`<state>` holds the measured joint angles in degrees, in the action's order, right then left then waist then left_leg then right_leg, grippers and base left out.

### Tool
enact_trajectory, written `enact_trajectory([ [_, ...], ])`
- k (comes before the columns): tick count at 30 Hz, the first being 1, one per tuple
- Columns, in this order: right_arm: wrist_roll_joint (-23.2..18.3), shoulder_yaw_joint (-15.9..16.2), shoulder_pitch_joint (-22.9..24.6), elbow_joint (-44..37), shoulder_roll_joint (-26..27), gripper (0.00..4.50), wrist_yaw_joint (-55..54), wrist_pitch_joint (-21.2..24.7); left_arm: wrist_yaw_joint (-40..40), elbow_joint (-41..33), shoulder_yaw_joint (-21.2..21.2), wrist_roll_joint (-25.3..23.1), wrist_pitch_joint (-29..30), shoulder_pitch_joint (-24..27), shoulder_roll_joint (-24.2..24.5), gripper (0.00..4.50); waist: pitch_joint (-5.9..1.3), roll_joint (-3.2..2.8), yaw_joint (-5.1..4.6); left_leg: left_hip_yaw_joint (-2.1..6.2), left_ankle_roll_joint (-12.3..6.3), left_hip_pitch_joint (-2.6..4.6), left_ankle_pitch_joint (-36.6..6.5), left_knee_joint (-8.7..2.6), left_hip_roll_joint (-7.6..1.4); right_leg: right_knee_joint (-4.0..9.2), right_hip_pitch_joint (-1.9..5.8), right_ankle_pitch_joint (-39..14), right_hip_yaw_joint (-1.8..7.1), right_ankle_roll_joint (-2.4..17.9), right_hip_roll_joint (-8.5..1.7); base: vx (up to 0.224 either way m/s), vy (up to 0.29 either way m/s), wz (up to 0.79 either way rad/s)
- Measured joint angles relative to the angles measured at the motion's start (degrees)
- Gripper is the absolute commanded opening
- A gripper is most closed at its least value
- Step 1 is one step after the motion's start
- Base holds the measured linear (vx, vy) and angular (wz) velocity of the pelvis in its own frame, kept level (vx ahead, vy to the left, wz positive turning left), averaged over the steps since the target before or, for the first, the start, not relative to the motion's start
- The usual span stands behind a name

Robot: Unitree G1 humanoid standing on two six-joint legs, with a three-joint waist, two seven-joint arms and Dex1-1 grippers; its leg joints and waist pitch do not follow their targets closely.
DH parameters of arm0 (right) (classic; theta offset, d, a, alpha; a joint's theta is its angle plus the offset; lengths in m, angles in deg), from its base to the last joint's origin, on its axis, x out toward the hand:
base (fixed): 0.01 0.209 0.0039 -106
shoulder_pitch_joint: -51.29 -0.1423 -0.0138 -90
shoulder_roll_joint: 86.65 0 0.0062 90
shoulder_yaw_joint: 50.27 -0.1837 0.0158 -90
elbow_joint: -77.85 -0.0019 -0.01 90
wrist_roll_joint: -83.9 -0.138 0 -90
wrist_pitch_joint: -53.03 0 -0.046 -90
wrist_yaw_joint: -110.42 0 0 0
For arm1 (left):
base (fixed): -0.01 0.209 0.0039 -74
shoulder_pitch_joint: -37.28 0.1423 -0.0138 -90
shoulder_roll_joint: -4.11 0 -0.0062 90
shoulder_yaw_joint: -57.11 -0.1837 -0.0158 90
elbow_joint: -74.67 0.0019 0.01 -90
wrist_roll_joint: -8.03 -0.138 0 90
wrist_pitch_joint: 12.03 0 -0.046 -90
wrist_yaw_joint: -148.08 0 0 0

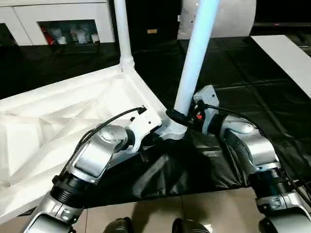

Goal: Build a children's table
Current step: Rotate leg to tighten

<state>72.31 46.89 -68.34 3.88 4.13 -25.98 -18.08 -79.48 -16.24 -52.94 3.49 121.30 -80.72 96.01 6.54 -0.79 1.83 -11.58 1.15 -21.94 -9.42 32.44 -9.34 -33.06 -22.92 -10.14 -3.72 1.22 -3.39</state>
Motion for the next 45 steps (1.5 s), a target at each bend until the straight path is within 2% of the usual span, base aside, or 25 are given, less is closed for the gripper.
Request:
enact_trajectory([
  [2, 0.0, -0.3, -0.1, 0.5, 0.2, 2.58, -0.1, -0.6, 0.8, 0.6, 0.8, 0.4, -1.2, 0.4, -0.6, 0.00, 0.02, 0.00, 0.06, 0.00, 0.00, -0.01, 0.0, 0.01, 0.01, 0.01, 0.00, 0.0, 0.00, 0.0, 0.00, 0.000, 0.000, 0.00],
  [12, 0.1, -0.8, 3.1, 3.3, 0.3, 3.37, -1.1, -1.2, 0.8, 2.2, 1.0, 2.5, -5.1, 0.4, -0.2, 0.00, 0.32, -0.33, 0.93, -0.01, 0.00, -0.39, 0.0, -0.06, 0.05, 0.04, -0.24, 0.1, 0.02, 0.2, -0.02, 0.000, 0.000, 0.00],
  [13, 0.0, -0.9, 3.3, 3.4, 0.0, 3.60, -0.9, -1.7, 0.7, 2.2, 1.0, 2.6, -5.6, 0.4, 0.0, 0.00, 0.38, -0.43, 1.03, -0.01, 0.00, -0.43, 0.0, -0.09, 0.05, 0.04, -0.28, 0.2, 0.01, 0.3, -0.02, 0.000, 0.000, 0.00],
  [16, -0.1, -1.0, 3.7, 3.1, -0.9, 3.76, 0.4, -2.1, 0.3, 2.4, 1.1, 2.7, -6.2, 0.4, 0.4, 0.00, 0.44, -0.53, 1.27, -0.01, -0.01, -0.44, 0.0, -0.16, 0.02, 0.03, -0.32, 0.1, -0.04, 0.3, -0.01, 0.000, 0.000, 0.00],
  [17, -0.1, -1.0, 4.0, 3.1, -1.2, 3.94, 0.7, -2.2, 0.3, 2.4, 1.1, 2.9, -6.3, 0.4, 0.6, 0.00, 0.45, -0.54, 1.33, -0.01, -0.01, -0.44, 0.0, -0.16, 0.01, 0.03, -0.32, 0.1, -0.05, 0.3, 0.00, 0.000, 0.000, 0.00],
  [21, -1.0, -1.3, 5.8, 3.1, -2.3, 4.20, 1.9, -2.1, 0.1, 2.8, 1.1, 3.7, -7.0, 0.0, 1.6, 0.00, 0.58, -0.76, 1.12, -0.03, -0.01, -0.46, 0.0, -0.14, 0.00, 0.01, -0.35, 0.2, -0.05, 0.3, 0.00, 0.000, 0.000, 0.00],
  [23, -1.1, -1.3, 6.9, 3.1, -3.3, 4.47, 3.0, -2.8, -0.1, 3.2, 1.1, 3.8, -7.4, -0.1, 1.7, 0.00, 0.59, -0.77, 1.19, -0.03, -0.01, -0.47, 0.0, -0.14, -0.01, 0.00, -0.36, 0.2, -0.06, 0.3, 0.00, 0.000, 0.000, 0.00],
  [27, -1.7, -1.9, 8.7, 1.4, -5.5, 4.47, 5.9, -5.0, -2.1, 4.5, 1.1, 3.9, -9.8, -0.6, 2.9, 0.00, 0.67, -0.90, 1.22, -0.03, -0.02, -0.48, 0.0, -0.14, -0.01, 0.00, -0.36, 0.2, -0.06, 0.3, 0.00, 0.000, 0.000, 0.00],
  [29, -1.8, -2.6, 9.0, 0.2, -6.9, 4.47, 7.5, -7.5, -4.0, 5.5, 0.9, 4.3, -12.2, -0.7, 4.6, 0.00, 0.68, -0.91, 1.22, -0.03, -0.02, -0.48, 0.0, -0.14, -0.02, -0.01, -0.38, 0.2, -0.07, 0.3, 0.00, 0.000, 0.000, 0.00],
  [34, -2.4, -3.3, 9.0, -0.9, -9.5, 4.47, 12.3, -11.5, -10.2, 7.6, -0.6, 4.7, -19.2, -1.2, 8.4, 0.00, 0.68, -0.91, 2.02, -0.02, -0.04, -0.53, 0.0, -0.07, -0.04, -0.03, -0.36, 0.1, -0.11, 0.3, 0.00, 0.000, 0.000, 0.00],
  [38, -2.3, -1.3, 8.6, -1.7, -11.3, 4.47, 17.0, -13.2, -16.0, 9.9, -2.3, 4.8, -24.8, -2.3, 10.7, 0.00, 0.68, -0.91, 3.24, -0.03, -0.05, -0.57, 0.0, 0.03, -0.03, -0.04, -0.35, 0.2, -0.10, 0.3, -0.02, 0.000, 0.000, 0.00],
  [43, 0.1, 2.6, 6.8, -1.0, -11.9, 4.47, 20.9, -18.2, -21.5, 13.1, -4.2, 4.7, -31.0, -4.2, 12.4, 0.00, 0.68, -0.90, 3.52, -0.03, -0.05, -0.57, 0.0, 0.12, -0.04, -0.10, -0.29, 0.2, -0.11, 0.3, -0.04, 0.000, 0.000, 0.00],
  [45, 0.2, 3.4, 6.2, 0.1, -11.7, 4.31, 22.5, -18.7, -22.8, 13.7, -4.7, 4.7, -32.4, -4.6, 12.7, 0.00, 0.69, -0.87, 3.53, -0.03, -0.06, -0.57, 0.0, 0.16, -0.03, -0.11, -0.28, 0.2, -0.11, 0.3, -0.04, 0.000, 0.000, 0.00],
])
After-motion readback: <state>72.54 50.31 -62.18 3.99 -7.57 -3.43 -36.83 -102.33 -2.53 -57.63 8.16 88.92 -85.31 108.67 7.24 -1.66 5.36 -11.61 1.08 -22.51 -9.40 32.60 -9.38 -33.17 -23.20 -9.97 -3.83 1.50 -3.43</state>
